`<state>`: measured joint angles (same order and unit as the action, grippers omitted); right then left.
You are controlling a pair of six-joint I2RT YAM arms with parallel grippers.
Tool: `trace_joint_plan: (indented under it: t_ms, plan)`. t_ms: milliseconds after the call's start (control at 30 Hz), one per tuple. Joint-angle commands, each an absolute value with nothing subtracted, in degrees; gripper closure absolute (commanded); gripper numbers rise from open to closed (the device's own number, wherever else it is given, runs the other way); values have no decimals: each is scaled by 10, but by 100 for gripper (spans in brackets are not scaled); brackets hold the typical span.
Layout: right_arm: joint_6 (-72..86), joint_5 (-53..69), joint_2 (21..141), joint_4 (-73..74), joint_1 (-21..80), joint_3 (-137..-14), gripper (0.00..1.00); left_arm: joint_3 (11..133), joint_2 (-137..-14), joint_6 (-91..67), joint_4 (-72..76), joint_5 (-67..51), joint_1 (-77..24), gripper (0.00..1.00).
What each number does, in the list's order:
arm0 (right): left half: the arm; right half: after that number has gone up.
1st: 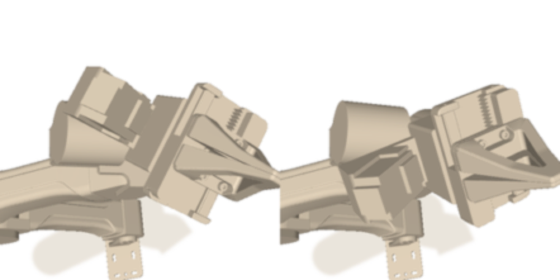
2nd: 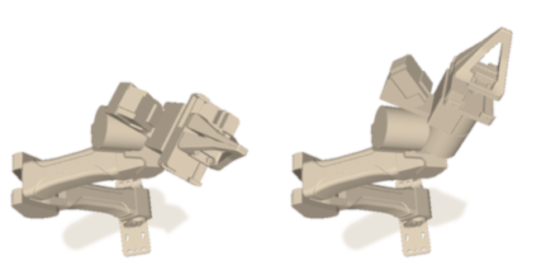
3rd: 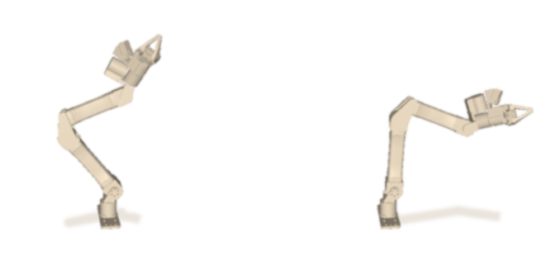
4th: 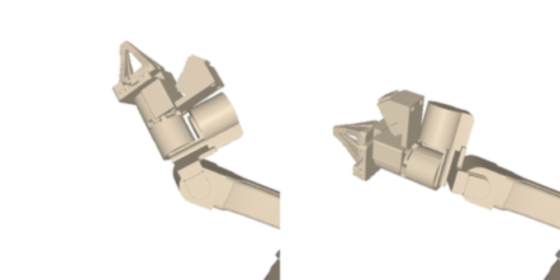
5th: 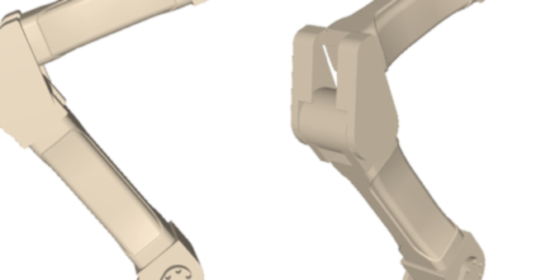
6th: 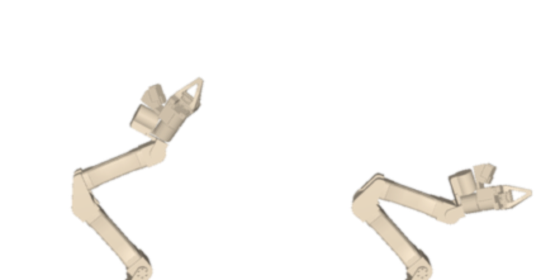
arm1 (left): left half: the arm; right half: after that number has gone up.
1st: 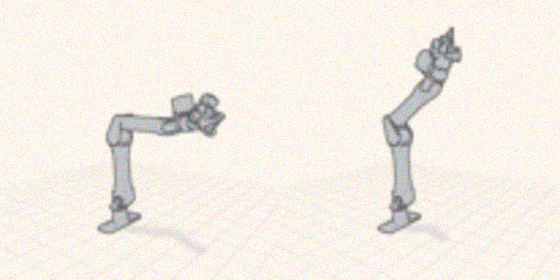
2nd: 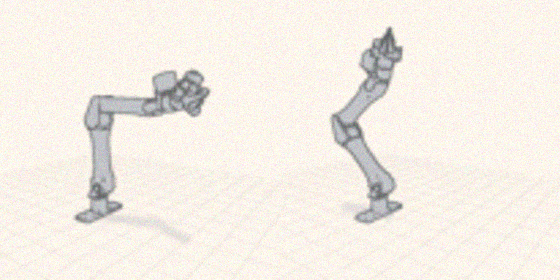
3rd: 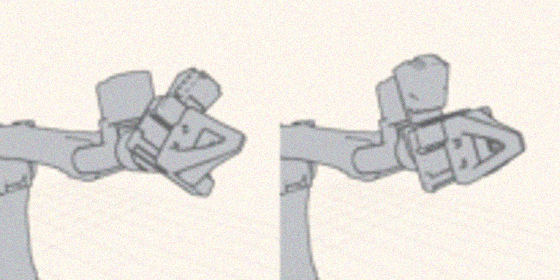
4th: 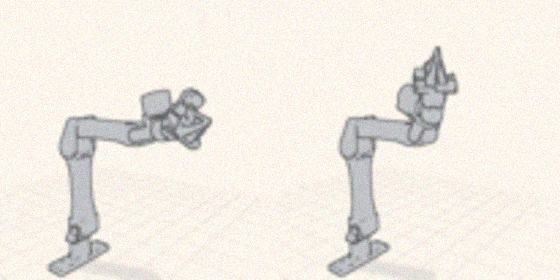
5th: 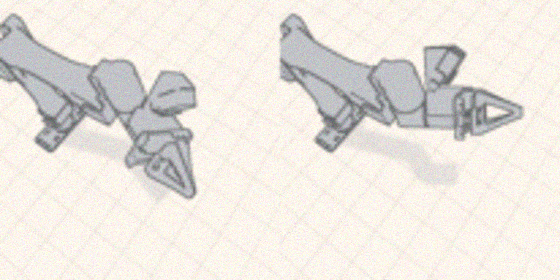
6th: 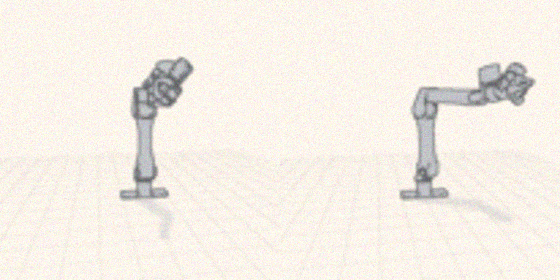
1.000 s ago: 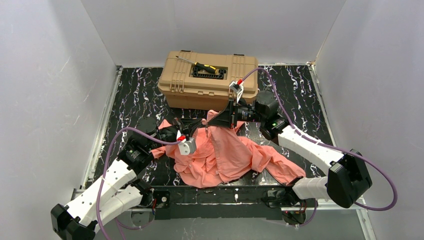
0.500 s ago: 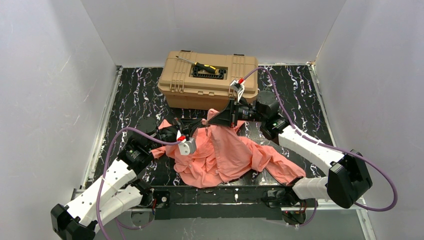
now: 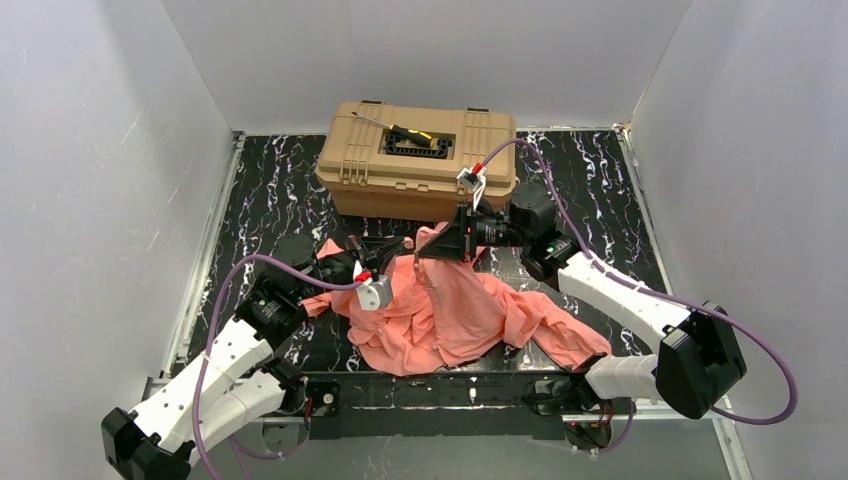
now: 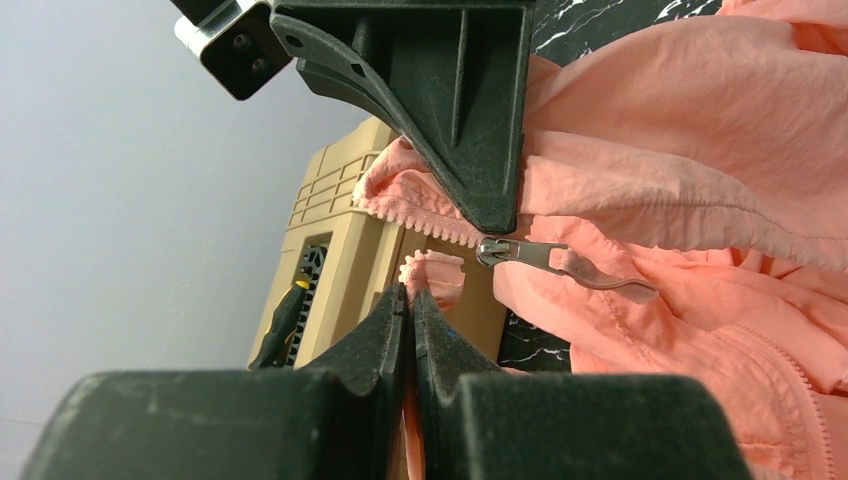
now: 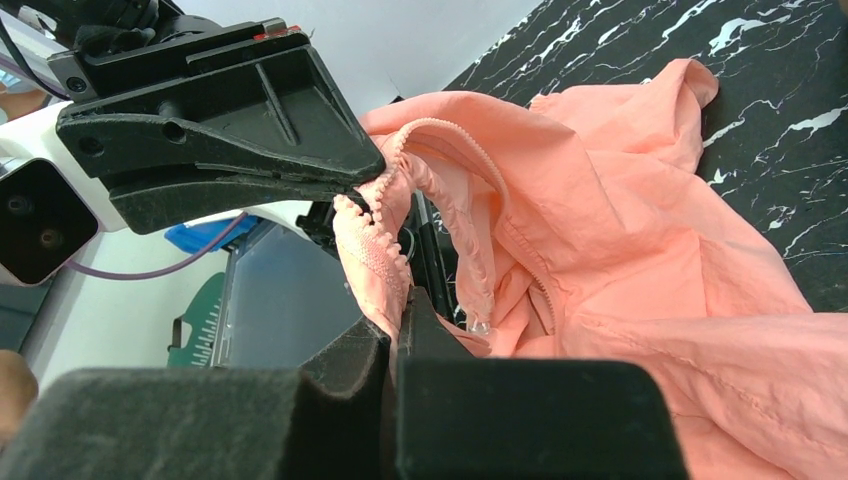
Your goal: Zip up the jacket
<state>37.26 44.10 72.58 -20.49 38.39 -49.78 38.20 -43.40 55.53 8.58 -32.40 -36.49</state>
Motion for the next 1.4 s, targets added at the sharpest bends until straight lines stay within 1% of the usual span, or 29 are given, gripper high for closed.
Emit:
trace_joint_plan:
  t_ms: [0,433,900,1367]
  plan:
    - [362,454,721,-222,388,-508,99,383,-426,557,98,-330,-364,100]
    - [402,458,729,-283,388,-508,99,383,-426,556,98,-332,-364,100]
    - [377,459,734,-233,389,-509,99,386,-428,557,98,-333,-364,100]
    - [385,442,731,-253,391,-522,99,383,-426,555,98,-333,-364,100]
